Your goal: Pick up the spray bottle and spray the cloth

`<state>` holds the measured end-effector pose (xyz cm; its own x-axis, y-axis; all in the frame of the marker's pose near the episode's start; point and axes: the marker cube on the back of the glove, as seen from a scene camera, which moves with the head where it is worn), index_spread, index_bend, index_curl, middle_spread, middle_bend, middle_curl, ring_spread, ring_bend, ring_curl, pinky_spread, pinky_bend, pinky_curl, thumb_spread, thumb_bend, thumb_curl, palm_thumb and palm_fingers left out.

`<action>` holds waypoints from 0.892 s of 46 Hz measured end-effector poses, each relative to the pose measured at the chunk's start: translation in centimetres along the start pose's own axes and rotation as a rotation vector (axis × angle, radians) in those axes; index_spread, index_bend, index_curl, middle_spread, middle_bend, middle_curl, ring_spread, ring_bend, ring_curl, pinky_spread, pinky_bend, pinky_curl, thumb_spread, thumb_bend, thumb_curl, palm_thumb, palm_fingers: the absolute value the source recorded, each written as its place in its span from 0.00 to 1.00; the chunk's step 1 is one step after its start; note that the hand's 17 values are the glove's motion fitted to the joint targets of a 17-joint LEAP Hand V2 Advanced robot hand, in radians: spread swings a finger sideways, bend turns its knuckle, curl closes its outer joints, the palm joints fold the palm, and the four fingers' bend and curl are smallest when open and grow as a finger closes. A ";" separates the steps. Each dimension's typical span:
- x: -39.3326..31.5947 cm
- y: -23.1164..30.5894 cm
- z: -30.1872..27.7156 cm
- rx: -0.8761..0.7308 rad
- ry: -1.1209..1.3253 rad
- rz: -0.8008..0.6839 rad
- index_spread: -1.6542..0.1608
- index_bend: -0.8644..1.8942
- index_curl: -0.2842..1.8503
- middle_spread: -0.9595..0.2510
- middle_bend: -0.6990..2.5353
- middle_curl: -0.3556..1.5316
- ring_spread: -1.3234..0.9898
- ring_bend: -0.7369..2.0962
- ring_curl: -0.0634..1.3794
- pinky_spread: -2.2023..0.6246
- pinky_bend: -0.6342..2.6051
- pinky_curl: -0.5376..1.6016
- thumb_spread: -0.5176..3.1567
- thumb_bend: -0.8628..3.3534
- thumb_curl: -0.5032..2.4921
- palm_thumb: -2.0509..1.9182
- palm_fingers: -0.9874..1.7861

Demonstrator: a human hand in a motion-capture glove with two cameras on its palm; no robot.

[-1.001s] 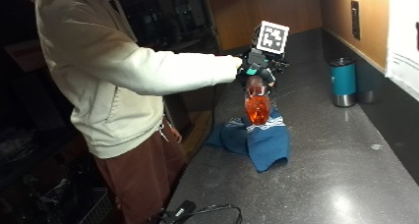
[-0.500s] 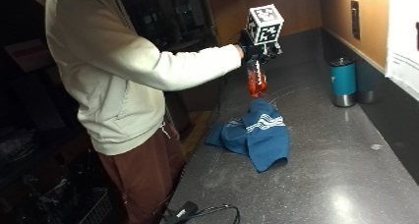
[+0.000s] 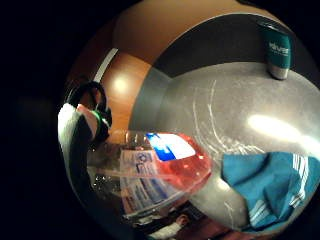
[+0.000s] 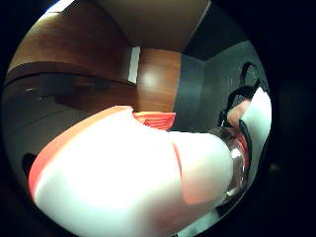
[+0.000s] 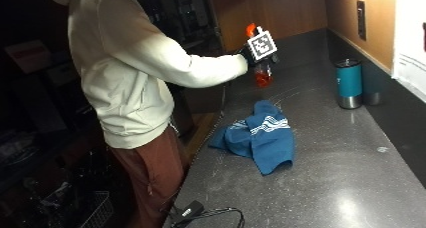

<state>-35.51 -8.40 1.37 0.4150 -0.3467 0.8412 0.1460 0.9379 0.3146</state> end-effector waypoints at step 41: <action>7.7 2.8 3.0 -0.198 0.147 0.004 0.73 0.33 0.30 0.71 0.27 0.39 0.52 0.36 0.31 0.77 0.33 0.44 0.35 0.19 0.35 0.69 0.50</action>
<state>-34.54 -8.49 10.05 0.5401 -0.3516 0.7647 0.3110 0.9276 0.2069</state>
